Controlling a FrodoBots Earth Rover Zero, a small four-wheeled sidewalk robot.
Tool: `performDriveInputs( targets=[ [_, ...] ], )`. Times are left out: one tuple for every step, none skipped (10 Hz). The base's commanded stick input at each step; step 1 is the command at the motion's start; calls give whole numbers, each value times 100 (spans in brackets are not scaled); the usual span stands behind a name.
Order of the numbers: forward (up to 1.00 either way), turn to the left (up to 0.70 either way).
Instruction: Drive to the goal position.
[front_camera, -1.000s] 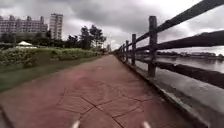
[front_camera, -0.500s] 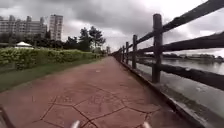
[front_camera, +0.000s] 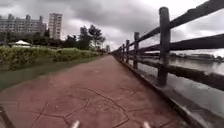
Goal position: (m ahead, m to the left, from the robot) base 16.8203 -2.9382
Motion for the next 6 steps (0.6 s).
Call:
performDriveInputs(
  targets=[
    [50, 0],
    [50, 0],
    [50, 0],
    [50, 0],
    [50, 0],
    [50, 0]
  ],
)
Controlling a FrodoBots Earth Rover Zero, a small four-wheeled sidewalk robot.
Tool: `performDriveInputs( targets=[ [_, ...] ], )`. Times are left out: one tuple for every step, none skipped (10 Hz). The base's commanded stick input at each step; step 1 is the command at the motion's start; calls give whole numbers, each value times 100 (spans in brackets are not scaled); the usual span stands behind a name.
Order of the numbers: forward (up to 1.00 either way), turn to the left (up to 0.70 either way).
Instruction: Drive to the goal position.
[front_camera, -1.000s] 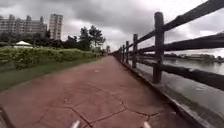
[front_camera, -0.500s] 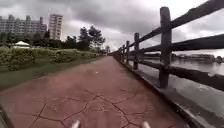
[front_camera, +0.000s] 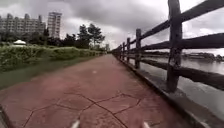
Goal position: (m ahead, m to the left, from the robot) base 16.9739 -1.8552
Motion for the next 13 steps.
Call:
performDriveInputs(
  targets=[
    [50, 0],
    [50, 0],
    [50, 0],
    [50, 0],
    [50, 0],
    [50, 0],
    [50, 0],
    [50, 0],
    [50, 0],
    [50, 0],
    [50, 0],
    [50, 0],
    [50, 0]
  ],
)
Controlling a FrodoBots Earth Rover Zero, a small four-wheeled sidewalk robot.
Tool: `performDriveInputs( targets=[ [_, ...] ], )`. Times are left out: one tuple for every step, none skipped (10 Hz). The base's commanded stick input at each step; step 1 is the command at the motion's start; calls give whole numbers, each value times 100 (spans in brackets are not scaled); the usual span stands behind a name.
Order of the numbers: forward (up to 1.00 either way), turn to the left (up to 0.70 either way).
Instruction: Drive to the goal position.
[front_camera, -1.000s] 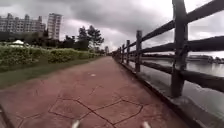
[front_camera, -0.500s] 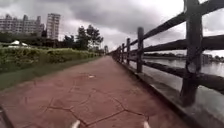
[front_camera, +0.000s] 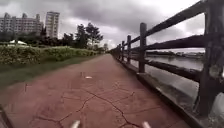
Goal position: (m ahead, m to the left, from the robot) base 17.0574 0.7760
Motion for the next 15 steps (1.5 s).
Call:
performDriveInputs(
  targets=[
    [50, 0],
    [50, 0],
    [50, 0],
    [50, 0],
    [50, 0],
    [50, 0],
    [50, 0],
    [50, 0],
    [50, 0],
    [50, 0],
    [50, 0],
    [50, 0],
    [50, 0],
    [50, 0],
    [50, 0]
  ],
)
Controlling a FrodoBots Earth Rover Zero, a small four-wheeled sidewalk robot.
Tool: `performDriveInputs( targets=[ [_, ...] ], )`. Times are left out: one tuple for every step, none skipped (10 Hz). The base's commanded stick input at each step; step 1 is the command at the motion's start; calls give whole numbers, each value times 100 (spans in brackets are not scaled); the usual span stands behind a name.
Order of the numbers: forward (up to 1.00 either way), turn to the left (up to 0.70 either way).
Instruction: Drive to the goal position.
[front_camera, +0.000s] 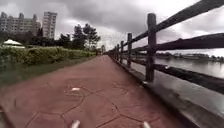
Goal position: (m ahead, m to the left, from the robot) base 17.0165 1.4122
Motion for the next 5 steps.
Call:
performDriveInputs(
  targets=[
    [50, 0],
    [50, 0],
    [50, 0],
    [50, 0],
    [50, 0]
  ],
)
